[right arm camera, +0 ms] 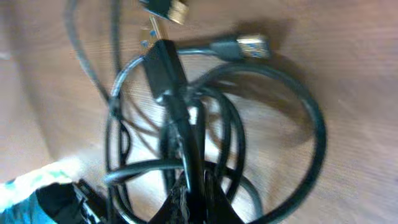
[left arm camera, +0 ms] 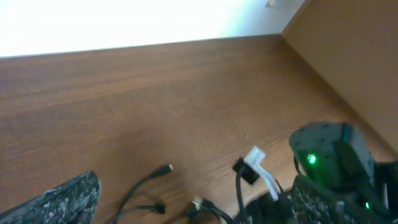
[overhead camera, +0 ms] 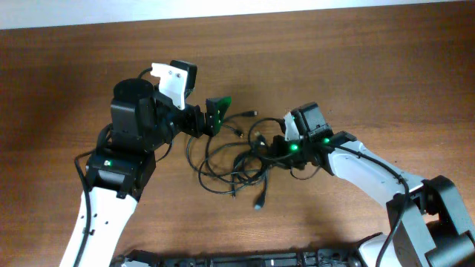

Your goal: Untangle cables

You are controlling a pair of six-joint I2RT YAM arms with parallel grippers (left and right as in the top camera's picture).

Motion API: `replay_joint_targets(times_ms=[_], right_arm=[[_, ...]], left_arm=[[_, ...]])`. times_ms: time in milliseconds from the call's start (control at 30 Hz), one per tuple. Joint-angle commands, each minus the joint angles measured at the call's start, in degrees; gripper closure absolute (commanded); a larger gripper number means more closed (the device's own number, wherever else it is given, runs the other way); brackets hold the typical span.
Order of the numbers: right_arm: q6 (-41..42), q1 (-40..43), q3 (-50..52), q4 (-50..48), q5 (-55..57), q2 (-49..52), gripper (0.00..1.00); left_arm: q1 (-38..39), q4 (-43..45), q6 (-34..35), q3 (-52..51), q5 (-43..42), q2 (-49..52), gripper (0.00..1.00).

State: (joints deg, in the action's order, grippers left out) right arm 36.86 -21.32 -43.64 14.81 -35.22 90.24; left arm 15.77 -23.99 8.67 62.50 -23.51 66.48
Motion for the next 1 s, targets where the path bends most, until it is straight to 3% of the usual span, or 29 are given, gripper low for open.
replay_joint_targets(times_ms=[0, 167, 233, 367, 533, 633, 733, 967], right_arm=[[-8.6, 3.4, -0.1, -8.1, -13.5, 0.0, 0.96], [-10.4, 13.8, -0.1, -25.1, -29.5, -1.3, 0.96], [-7.7, 18.1, -0.3, -33.0, -36.3, -1.5, 0.96], [1.1, 22.5, -0.4, -51.6, -45.8, -1.5, 0.96], [16.9, 23.0, -0.5, -75.3, -47.3, -1.5, 0.96], [26.1, 23.0, -1.4, -86.1, -47.3, -1.5, 0.96], [29.1, 22.9, -2.7, -87.9, -47.0, -1.5, 0.96], [32.9, 22.9, -4.9, -87.7, -41.1, -1.5, 0.96]], left_arm=[[-0.2, -3.4, 0.3, 0.9, 0.4, -0.9, 0.01], [-0.2, -7.9, 0.3, 0.9, 0.4, -0.9, 0.02], [-0.2, -8.7, 0.3, 0.9, 0.4, -0.9, 0.01], [-0.2, -9.2, -3.5, 0.9, 0.4, -0.9, 0.01], [-0.2, -11.3, -7.1, 0.9, -0.4, -0.9, 0.01], [-0.2, -11.3, -13.9, 0.9, -9.8, -0.8, 0.01], [-0.2, -11.3, -19.6, 0.9, -16.2, -0.8, 0.01], [3.8, -10.5, -19.5, 0.9, -16.2, 2.8, 0.02]])
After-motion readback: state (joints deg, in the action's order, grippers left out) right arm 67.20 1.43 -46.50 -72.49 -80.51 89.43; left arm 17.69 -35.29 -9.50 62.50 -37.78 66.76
